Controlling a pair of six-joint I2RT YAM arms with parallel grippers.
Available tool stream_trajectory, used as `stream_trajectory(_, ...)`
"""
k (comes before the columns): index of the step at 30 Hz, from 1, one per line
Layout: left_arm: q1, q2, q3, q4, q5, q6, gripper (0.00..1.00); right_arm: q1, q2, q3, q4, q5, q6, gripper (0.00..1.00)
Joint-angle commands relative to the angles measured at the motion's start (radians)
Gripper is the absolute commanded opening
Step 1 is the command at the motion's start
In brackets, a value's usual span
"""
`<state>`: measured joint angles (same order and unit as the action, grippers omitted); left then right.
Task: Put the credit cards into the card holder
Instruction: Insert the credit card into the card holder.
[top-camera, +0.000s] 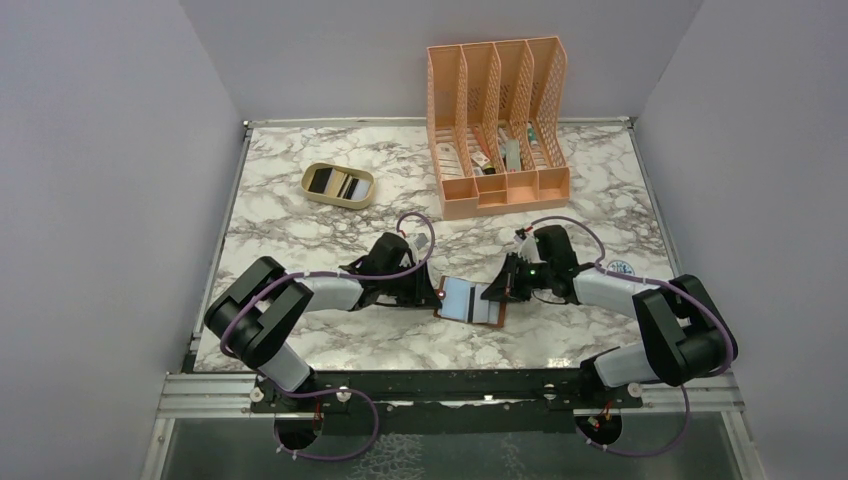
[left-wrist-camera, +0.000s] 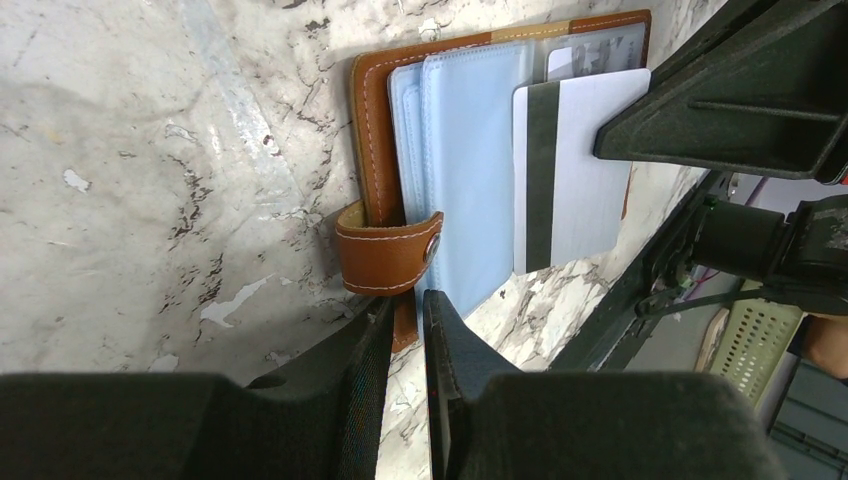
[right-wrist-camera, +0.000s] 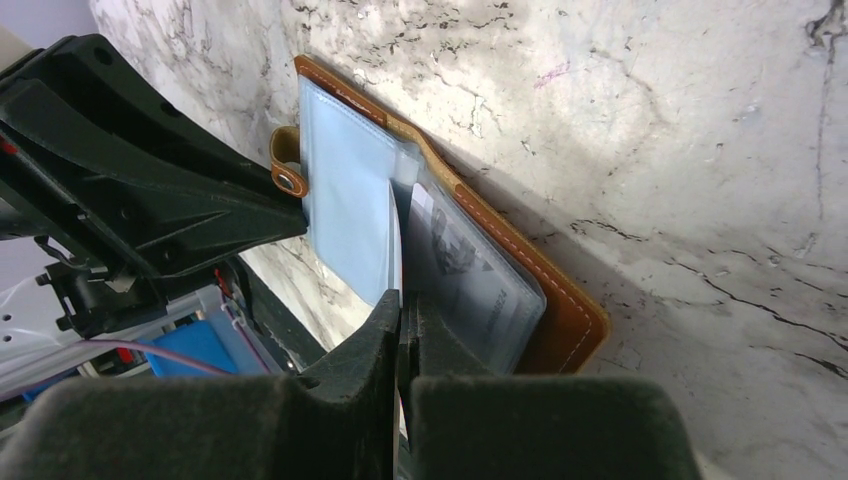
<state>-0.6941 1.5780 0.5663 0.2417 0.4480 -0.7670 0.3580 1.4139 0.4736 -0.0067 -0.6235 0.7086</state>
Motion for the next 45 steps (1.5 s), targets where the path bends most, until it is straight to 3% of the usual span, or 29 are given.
stream_trajectory(1,-0.016,0.031,-0.033,-0.137,-0.103,0.051,0.22,-0.014,-0.008,-0.018,-0.030,0.004,-0.036,0.01)
stream_trajectory(27,-0.029,0.038,-0.037,-0.138,-0.112,0.048,0.22,-0.031,0.022,-0.022,-0.008,-0.011,-0.032,0.01)
stream_trajectory(35,-0.033,0.041,-0.035,-0.139,-0.107,0.048,0.22,-0.032,-0.043,-0.032,-0.032,0.035,-0.037,0.01)
stream_trajectory(45,-0.047,0.058,-0.028,-0.139,-0.110,0.044,0.22,-0.031,-0.003,-0.045,0.074,-0.035,-0.033,0.01)
